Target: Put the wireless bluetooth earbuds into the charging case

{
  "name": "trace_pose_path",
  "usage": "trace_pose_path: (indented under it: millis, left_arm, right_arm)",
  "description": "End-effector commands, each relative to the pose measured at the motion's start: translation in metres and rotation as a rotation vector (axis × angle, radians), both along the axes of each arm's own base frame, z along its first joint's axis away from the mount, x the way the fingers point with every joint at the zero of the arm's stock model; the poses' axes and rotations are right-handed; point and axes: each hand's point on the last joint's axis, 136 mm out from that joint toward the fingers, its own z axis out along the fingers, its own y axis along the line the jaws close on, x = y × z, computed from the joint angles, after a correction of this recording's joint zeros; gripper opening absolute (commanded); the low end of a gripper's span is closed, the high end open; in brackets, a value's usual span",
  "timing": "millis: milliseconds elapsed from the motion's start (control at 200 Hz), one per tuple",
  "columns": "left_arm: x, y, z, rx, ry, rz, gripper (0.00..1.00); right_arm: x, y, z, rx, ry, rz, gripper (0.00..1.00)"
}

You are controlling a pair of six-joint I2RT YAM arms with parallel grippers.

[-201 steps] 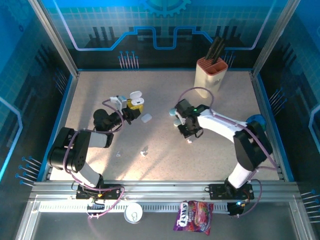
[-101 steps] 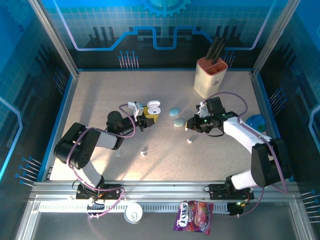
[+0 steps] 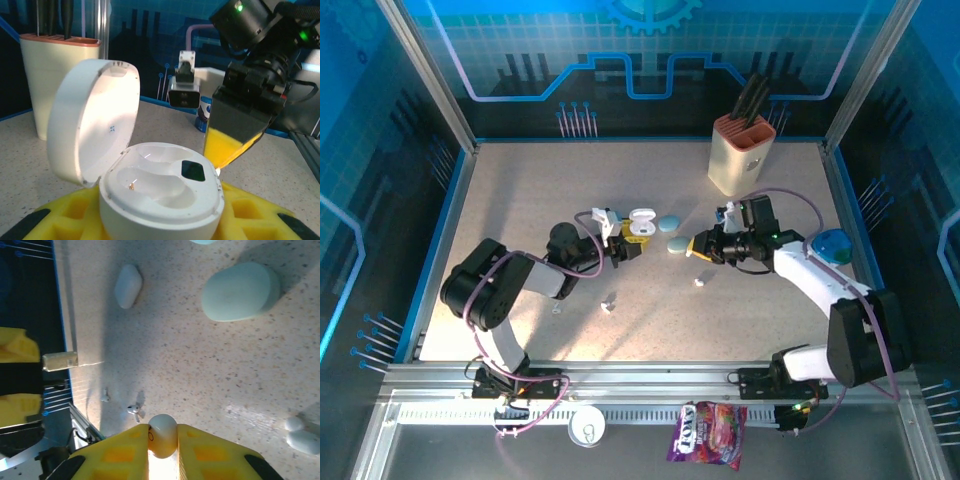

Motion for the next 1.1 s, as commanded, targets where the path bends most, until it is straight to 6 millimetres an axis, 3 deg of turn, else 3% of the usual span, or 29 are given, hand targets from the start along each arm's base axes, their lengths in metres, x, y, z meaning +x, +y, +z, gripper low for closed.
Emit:
trace_pose_path:
  millis: [0,220,440,760,815,1096]
  left_arm:
    - [0.004,-0.006,0.009,-0.006,-0.065,-0.002,0.29]
    - [0.005,-0.015,0.003,0.007,-0.074,-0.018,0.29]
    - [0.003,-0.023,-0.006,0.025,-0.082,-0.033,0.29]
    - [-0.005,-0.034,-0.014,0.047,-0.103,-0.063,0.29]
    - [-0.006,-0.037,-0.015,0.051,-0.110,-0.067,0.29]
    - [-0.007,-0.044,-0.015,0.052,-0.113,-0.057,0.29]
  right_arm:
    - [-0.003,0.006,0.023,0.078,-0.035,0.009,0.20]
    - [-0.006,0.023,0.057,0.203,-0.056,0.029,0.19]
    - [-0.006,0.035,0.070,0.275,-0.031,0.044,0.18]
    - [-0.008,0.054,0.069,0.224,-0.046,0.101,0.19]
    - [-0.002,0.060,0.079,0.230,-0.074,0.113,0.19]
    - [0.009,0.077,0.076,0.210,-0.088,0.135,0.19]
